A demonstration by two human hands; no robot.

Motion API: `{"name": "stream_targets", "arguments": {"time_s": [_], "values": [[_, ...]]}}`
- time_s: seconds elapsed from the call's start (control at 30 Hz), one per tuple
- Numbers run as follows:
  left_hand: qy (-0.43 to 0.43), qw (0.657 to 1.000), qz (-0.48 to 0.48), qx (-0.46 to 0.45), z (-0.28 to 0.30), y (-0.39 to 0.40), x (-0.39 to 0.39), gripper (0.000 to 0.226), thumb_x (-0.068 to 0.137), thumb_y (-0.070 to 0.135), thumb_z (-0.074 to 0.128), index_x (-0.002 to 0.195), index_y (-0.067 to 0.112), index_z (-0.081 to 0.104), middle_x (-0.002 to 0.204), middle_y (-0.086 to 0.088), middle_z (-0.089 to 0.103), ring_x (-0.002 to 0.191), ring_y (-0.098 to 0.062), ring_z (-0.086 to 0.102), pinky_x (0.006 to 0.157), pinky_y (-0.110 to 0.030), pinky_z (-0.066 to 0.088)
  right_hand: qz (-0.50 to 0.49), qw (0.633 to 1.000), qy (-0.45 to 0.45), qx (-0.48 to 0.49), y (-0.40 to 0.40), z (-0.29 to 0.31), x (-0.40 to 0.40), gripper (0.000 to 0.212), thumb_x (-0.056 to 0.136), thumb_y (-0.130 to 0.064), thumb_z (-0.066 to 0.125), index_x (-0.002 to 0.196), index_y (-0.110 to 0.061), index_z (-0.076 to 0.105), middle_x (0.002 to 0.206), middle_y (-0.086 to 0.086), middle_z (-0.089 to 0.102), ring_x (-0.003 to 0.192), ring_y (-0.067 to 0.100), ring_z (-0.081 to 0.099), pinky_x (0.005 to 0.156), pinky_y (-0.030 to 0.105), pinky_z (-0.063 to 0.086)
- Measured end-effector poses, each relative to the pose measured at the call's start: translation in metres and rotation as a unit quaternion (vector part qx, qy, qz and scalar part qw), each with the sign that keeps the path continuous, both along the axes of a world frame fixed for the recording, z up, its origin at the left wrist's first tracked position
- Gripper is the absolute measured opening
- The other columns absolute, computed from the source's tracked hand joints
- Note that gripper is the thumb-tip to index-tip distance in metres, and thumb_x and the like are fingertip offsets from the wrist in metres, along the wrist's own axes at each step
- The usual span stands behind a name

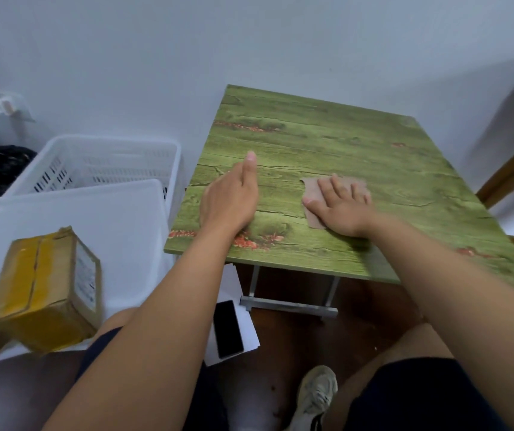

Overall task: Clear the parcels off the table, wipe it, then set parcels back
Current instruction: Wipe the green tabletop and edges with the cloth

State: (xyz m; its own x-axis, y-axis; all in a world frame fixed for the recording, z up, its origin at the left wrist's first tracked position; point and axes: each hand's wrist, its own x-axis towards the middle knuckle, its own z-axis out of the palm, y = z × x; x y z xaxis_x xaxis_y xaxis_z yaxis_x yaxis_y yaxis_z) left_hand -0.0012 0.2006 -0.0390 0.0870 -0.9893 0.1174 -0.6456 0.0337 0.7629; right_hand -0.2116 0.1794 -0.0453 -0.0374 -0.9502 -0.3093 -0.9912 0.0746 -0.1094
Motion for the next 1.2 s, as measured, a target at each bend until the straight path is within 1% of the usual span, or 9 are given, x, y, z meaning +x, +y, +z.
{"name": "stream_targets", "arguments": {"time_s": [0.07,0.17,0.4,0.6,0.67,0.8,0.87,0.97,1.2], "values": [[0.028,0.999,0.015,0.010,-0.002,-0.001,0.001,0.067,0.097,0.064,0.001,0.136,0.035,0.047,0.127,0.005,0.062,0.126,-0.022,0.050,0.107,-0.046,0.031,0.026,1.000,-0.010,-0.001,0.002,-0.001,0.022,0.077,0.093,-0.073,0.016,0.155,-0.036,-0.011,0.163,-0.006,-0.021,0.148,0.034,-0.019,0.118,0.049,-0.013],[0.046,0.998,0.029,0.020,-0.007,-0.009,0.003,0.077,0.093,0.068,-0.004,0.143,0.034,0.043,0.141,0.004,0.055,0.134,-0.024,0.045,0.108,-0.049,0.030,0.069,0.998,-0.014,-0.004,0.009,-0.001,0.058,0.079,0.092,-0.075,0.015,0.155,-0.036,-0.011,0.162,-0.005,-0.022,0.148,0.035,-0.021,0.118,0.050,-0.014],[0.029,0.998,0.037,0.043,-0.008,-0.014,0.006,0.086,0.090,0.071,-0.006,0.138,0.028,0.051,0.138,0.000,0.057,0.130,-0.025,0.049,0.107,-0.048,0.034,0.130,0.991,-0.029,-0.003,0.024,-0.001,0.096,0.072,0.096,-0.066,0.016,0.155,-0.036,-0.012,0.162,-0.005,-0.023,0.147,0.034,-0.024,0.118,0.049,-0.017],[-0.027,0.998,0.030,0.044,0.000,-0.004,-0.003,0.068,0.100,0.058,0.006,0.139,0.023,0.049,0.144,-0.006,0.051,0.133,-0.027,0.045,0.105,-0.042,0.032,0.121,0.992,-0.027,0.007,0.024,0.001,0.076,0.078,0.092,-0.073,0.015,0.155,-0.035,-0.012,0.162,-0.007,-0.023,0.148,0.028,-0.023,0.119,0.046,-0.014],[-0.055,0.998,0.026,0.034,-0.002,-0.004,-0.002,0.064,0.102,0.056,0.009,0.132,0.022,0.054,0.138,-0.006,0.055,0.128,-0.028,0.049,0.101,-0.041,0.034,0.108,0.994,-0.028,0.004,0.025,0.001,0.065,0.080,0.091,-0.076,0.016,0.155,-0.035,-0.012,0.162,-0.008,-0.023,0.149,0.027,-0.022,0.119,0.045,-0.014],[-0.135,0.991,-0.005,-0.010,-0.012,-0.008,-0.001,0.043,0.104,0.040,0.023,0.109,0.017,0.059,0.109,-0.003,0.059,0.108,-0.027,0.056,0.081,-0.035,0.036,0.076,0.997,-0.029,0.001,0.033,0.003,0.026,0.081,0.091,-0.076,0.017,0.155,-0.035,-0.011,0.161,-0.007,-0.024,0.148,0.026,-0.022,0.118,0.044,-0.014],[-0.159,0.987,-0.018,-0.019,-0.014,-0.009,0.000,0.032,0.102,0.031,0.033,0.114,0.018,0.060,0.114,-0.001,0.059,0.108,-0.024,0.055,0.081,-0.034,0.038,0.055,0.998,-0.027,0.000,0.039,0.003,0.002,0.080,0.092,-0.076,0.016,0.155,-0.035,-0.011,0.162,-0.007,-0.023,0.148,0.027,-0.022,0.119,0.045,-0.013],[-0.187,0.982,-0.021,-0.021,-0.014,-0.009,0.002,0.034,0.099,0.028,0.041,0.129,0.020,0.056,0.130,0.000,0.058,0.117,-0.023,0.053,0.092,-0.037,0.042,0.017,1.000,-0.020,-0.003,0.049,0.002,-0.033,0.079,0.092,-0.075,0.016,0.155,-0.036,-0.010,0.162,-0.008,-0.022,0.149,0.027,-0.020,0.119,0.045,-0.012],[-0.227,0.973,-0.014,-0.033,-0.012,-0.003,-0.005,0.036,0.097,0.027,0.040,0.127,0.014,0.056,0.126,-0.006,0.060,0.114,-0.027,0.055,0.090,-0.040,0.044,-0.052,0.998,-0.018,-0.001,0.073,-0.001,-0.070,0.079,0.093,-0.074,0.015,0.156,-0.034,-0.011,0.162,-0.006,-0.023,0.149,0.030,-0.020,0.119,0.047,-0.012]]}}
